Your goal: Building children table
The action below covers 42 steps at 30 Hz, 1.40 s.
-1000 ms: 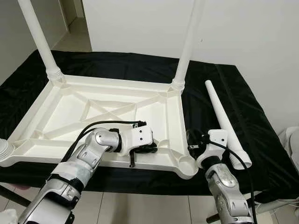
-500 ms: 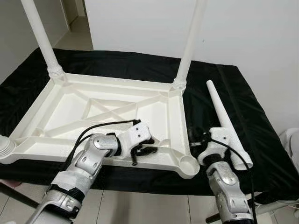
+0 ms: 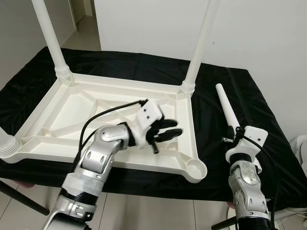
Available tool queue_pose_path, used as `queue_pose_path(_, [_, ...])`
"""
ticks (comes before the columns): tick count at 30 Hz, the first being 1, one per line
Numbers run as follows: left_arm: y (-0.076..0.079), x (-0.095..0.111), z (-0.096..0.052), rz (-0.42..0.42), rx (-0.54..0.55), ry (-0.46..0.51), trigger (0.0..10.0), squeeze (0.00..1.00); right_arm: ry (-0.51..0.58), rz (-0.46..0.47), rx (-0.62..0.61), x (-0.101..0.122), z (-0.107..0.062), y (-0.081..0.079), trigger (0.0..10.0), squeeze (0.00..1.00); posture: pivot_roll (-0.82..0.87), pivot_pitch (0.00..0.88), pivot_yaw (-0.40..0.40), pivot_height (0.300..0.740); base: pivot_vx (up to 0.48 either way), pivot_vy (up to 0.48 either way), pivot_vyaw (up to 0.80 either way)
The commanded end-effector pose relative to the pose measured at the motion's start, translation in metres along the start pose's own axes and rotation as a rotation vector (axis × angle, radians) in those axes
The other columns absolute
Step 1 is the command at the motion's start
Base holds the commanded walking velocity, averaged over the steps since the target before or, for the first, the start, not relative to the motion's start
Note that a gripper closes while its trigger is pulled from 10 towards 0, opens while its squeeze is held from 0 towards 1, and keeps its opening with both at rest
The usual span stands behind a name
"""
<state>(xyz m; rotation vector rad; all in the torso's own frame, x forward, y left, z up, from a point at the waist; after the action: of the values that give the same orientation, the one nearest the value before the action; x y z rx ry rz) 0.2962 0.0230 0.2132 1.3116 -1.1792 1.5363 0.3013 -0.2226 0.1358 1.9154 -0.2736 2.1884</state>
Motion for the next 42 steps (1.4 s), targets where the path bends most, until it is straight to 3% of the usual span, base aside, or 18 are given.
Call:
queue_pose_path(1, [-0.014, 0.003, -0.001, -0.02, 0.229, 0.025, 10.0, 0.0, -0.029, -0.017, -0.027, -0.008, -0.002, 0.007, 10.0, 0.0, -0.08, 0.03, -0.07, 0.74, 0.0, 0.0, 0.0])
queue_pose_path(7, [-0.003, 0.001, 0.004, 0.003, 0.279, 0.044, 10.0, 0.0, -0.037, -0.021, -0.073, -0.008, -0.002, 0.023, 10.0, 0.0, -0.08, 0.026, -0.071, 0.74, 0.0, 0.0, 0.0])
queue_pose_path(11, [-0.002, 0.001, 0.004, -0.004, 0.289, 0.05, 10.0, 0.0, -0.035, -0.023, -0.077, -0.007, -0.002, 0.025, 10.0, 0.03, -0.08, 0.028, -0.072, 0.74, 0.0, 0.0, 0.0])
queue_pose_path(12, [0.0, 0.0, 0.005, -0.01, 0.288, 0.049, 10.0, 0.0, -0.036, -0.028, -0.08, -0.007, -0.003, 0.028, 10.0, 1.0, -0.08, 0.027, -0.076, 0.74, 0.0, 0.0, 0.0])
queue_pose_path(17, [0.004, 0.001, 0.007, -0.019, 0.293, 0.048, 10.0, 0.0, -0.039, -0.012, -0.036, -0.006, -0.009, 0.031, 10.0, 1.0, -0.08, 0.03, -0.084, 0.74, 0.0, 0.0, 0.0])
queue_pose_path(21, [0.011, 0.002, 0.012, -0.033, 0.304, 0.061, 10.0, 0.0, -0.05, 0.024, 0.114, -0.007, -0.025, 0.032, 10.0, 1.0, -0.09, 0.03, -0.088, 0.74, 0.0, 0.0, 0.0])
queue_pose_path(32, [0.016, 0.0, 0.013, -0.038, 0.289, 0.056, 10.0, 0.0, -0.087, -0.071, 0.122, -0.015, -0.033, 0.045, 10.0, 1.0, -0.1, 0.029, -0.088, 0.74, 0.0, 0.0, 0.0])
queue_pose_path(33, [0.016, 0.0, 0.013, -0.037, 0.289, 0.055, 10.0, 0.0, -0.1, -0.087, 0.119, -0.018, -0.034, 0.049, 10.0, 0.8, -0.1, 0.028, -0.087, 0.74, 0.0, 0.0, 0.0])
queue_pose_path(34, [0.016, 0.0, 0.013, -0.04, 0.287, 0.053, 10.0, 0.0, -0.109, -0.093, 0.118, -0.019, -0.034, 0.052, 10.0, 0.2, -0.1, 0.028, -0.088, 0.74, 0.0, 0.0, 0.0])
queue_pose_path(35, [0.016, 0.0, 0.013, -0.041, 0.286, 0.051, 10.0, 0.0, -0.123, -0.093, 0.123, -0.022, -0.034, 0.054, 10.0, 0.0, -0.1, 0.027, -0.087, 0.74, 0.0, 0.0, 0.0])
queue_pose_path(42, [0.024, -0.004, 0.016, -0.027, 0.265, 0.023, 10.0, 0.0, -0.166, -0.093, 0.162, -0.034, -0.031, 0.052, 10.0, 0.0, -0.1, 0.02, -0.082, 0.74, 0.0, 0.0, 0.0])
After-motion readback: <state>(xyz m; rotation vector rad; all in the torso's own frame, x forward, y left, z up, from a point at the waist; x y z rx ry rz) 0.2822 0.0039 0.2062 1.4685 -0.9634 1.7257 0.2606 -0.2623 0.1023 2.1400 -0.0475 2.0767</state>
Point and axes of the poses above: a point about 5 cm out from each wrist's last joint towards the gripper, its own z axis pointing out of the wrist towards the gripper, its own x axis along the axis of the wrist's last joint, y = z × x, the point moved 2 cm from there along z, pointing out of the wrist towards the gripper, and after that the axes turned 3 degrees about -z, right-handed, at the moved point
